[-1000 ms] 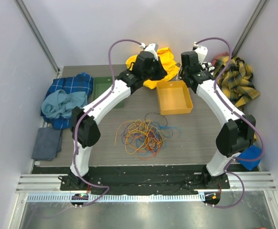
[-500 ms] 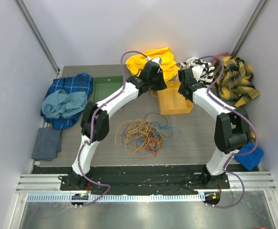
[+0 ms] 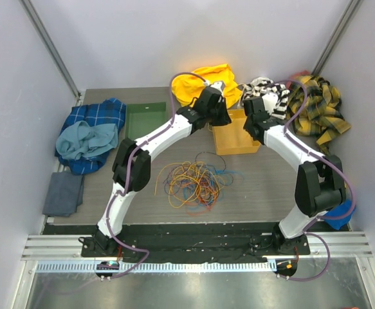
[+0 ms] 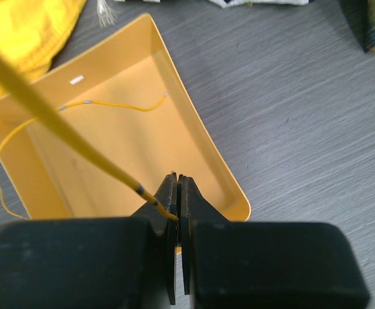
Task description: Untangle the cables
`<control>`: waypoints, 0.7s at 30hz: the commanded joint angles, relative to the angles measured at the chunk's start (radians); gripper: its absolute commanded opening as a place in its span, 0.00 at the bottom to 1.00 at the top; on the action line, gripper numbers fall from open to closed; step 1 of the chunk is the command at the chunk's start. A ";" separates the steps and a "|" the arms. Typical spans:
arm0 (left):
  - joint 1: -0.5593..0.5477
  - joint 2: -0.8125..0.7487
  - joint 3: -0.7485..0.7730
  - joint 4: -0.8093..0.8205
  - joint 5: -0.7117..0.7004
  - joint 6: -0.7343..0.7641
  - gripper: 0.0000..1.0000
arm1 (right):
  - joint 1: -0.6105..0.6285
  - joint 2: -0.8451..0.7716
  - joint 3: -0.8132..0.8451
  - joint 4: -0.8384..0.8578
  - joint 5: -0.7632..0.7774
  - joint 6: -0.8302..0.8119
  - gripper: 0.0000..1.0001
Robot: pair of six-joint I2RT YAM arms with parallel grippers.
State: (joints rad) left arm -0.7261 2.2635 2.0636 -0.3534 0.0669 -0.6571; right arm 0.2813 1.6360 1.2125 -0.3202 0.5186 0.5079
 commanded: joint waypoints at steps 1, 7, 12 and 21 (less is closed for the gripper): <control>0.007 -0.042 -0.007 -0.071 -0.021 0.016 0.00 | -0.016 -0.105 0.128 0.102 0.089 -0.006 0.01; 0.002 -0.029 0.023 -0.076 -0.022 0.013 0.00 | -0.019 -0.114 0.153 0.096 0.126 -0.040 0.01; -0.001 -0.024 0.035 -0.082 -0.026 0.019 0.00 | -0.034 -0.136 0.124 0.105 0.130 -0.037 0.01; -0.010 0.036 0.079 -0.094 -0.019 0.011 0.00 | -0.056 -0.061 0.117 0.110 0.081 -0.032 0.01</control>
State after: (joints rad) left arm -0.7353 2.2417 2.1376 -0.3256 0.0723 -0.6735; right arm 0.2424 1.5887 1.2892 -0.3290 0.5819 0.4393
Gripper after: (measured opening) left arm 0.012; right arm 0.033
